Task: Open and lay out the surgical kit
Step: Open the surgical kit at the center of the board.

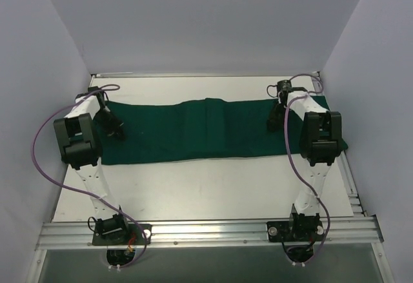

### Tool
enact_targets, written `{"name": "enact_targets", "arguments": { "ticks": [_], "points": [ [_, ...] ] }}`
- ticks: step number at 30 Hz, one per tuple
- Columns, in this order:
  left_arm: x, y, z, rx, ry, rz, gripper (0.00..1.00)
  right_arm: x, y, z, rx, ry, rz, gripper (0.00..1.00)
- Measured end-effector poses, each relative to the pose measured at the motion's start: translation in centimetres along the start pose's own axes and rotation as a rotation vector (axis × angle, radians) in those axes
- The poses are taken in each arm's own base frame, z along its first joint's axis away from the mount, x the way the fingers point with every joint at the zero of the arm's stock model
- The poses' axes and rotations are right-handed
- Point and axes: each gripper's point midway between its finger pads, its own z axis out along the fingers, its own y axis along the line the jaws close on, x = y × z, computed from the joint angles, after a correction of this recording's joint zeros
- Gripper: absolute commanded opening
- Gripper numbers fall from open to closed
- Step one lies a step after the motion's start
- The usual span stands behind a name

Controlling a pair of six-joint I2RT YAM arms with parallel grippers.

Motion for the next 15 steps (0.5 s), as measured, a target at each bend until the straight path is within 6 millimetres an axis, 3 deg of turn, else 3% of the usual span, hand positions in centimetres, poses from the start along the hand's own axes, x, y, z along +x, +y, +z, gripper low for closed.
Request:
{"name": "enact_targets", "arguments": {
  "ticks": [1,2,5,6,10,15],
  "points": [
    [0.0,0.0,-0.1,0.001,0.001,0.005,0.08,-0.7,0.0,-0.1,0.003,-0.012,0.000,0.36],
    [0.0,-0.1,-0.1,0.002,0.001,0.012,0.17,-1.5,-0.1,-0.5,0.005,-0.031,0.003,0.48],
    [-0.5,-0.5,-0.4,0.009,-0.013,0.044,0.33,-5.9,-0.6,-2.6,0.022,-0.147,0.032,0.58],
    [-0.8,-0.9,-0.5,0.016,-0.024,0.056,0.39,-7.8,-0.9,-3.5,0.024,-0.203,0.048,0.58],
    [-1.3,-2.8,-1.3,0.048,-0.059,0.106,0.41,-14.2,-2.3,-6.7,0.046,-0.421,0.111,0.58],
    [0.5,-5.6,-1.3,0.075,-0.047,0.190,0.41,-19.1,-5.0,-8.6,0.097,-0.567,0.189,0.58]
  ]
}}
